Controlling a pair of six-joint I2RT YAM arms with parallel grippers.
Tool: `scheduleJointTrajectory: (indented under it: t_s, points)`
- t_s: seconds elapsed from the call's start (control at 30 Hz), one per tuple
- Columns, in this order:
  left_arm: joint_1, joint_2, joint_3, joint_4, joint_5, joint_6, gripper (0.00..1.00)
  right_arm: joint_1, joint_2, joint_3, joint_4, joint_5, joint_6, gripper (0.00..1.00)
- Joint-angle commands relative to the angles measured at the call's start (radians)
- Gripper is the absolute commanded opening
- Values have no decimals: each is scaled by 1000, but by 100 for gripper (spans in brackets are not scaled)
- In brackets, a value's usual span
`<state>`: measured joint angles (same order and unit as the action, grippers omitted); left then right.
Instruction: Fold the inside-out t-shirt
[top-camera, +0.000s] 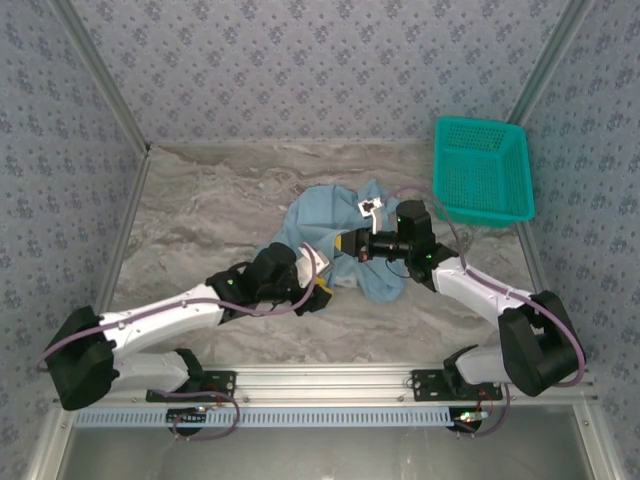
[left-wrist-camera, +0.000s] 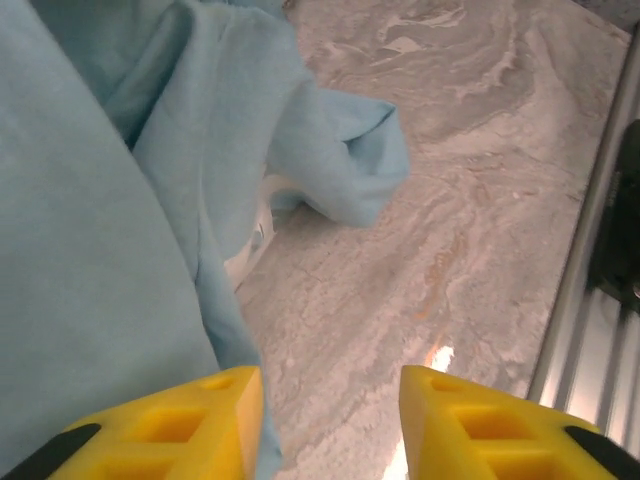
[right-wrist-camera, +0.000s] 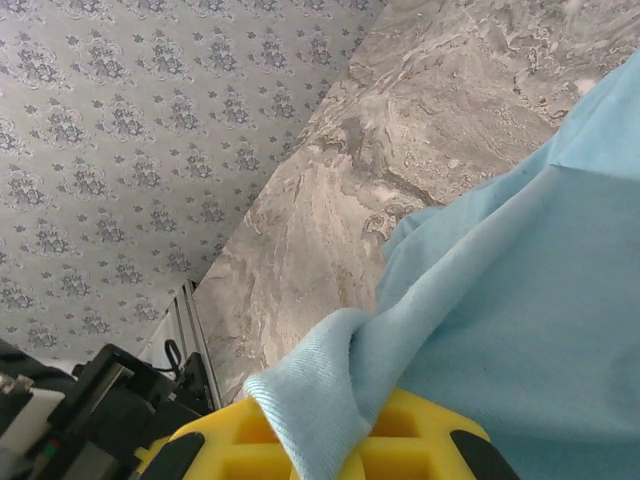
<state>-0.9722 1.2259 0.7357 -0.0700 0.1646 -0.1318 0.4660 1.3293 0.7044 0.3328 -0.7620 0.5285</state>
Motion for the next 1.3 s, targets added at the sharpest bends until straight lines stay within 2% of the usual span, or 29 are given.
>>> scheduleJointTrajectory:
  t_s: [0.0,0.1,0.2,0.47,0.53,0.63,0.8,0.87,1.0,1.17,1.27]
  points:
    - [-4,36,39,55,-248,-42,47,-5,-14,26,-56,17,8,0]
    - [-6,39,36,71,-359,-70,53,-3,-25,27,-73,28,-4,0]
    - [-7,79,53,63,-400,-68,56,-3,-31,27,-68,30,-16,0]
    - [16,196,107,116,-286,-74,58,0,-51,22,-95,33,-36,0]
    - [35,206,116,114,-282,-91,51,0,-63,20,-122,35,-57,0]
    - [66,201,115,104,-247,-98,30,-7,-92,24,-208,42,-118,0]
    - [139,127,56,150,-18,-121,0,-1,-142,64,-399,170,-299,0]
    - [182,81,28,182,137,-135,0,11,-154,70,-438,256,-330,0]
    - [248,-31,-9,229,396,-163,0,91,-149,115,-571,595,-387,10]
    - [306,-134,-62,323,521,-207,0,202,-99,175,-661,846,-417,26]
    - [337,-154,-72,340,563,-213,0,228,-93,203,-713,910,-415,34]
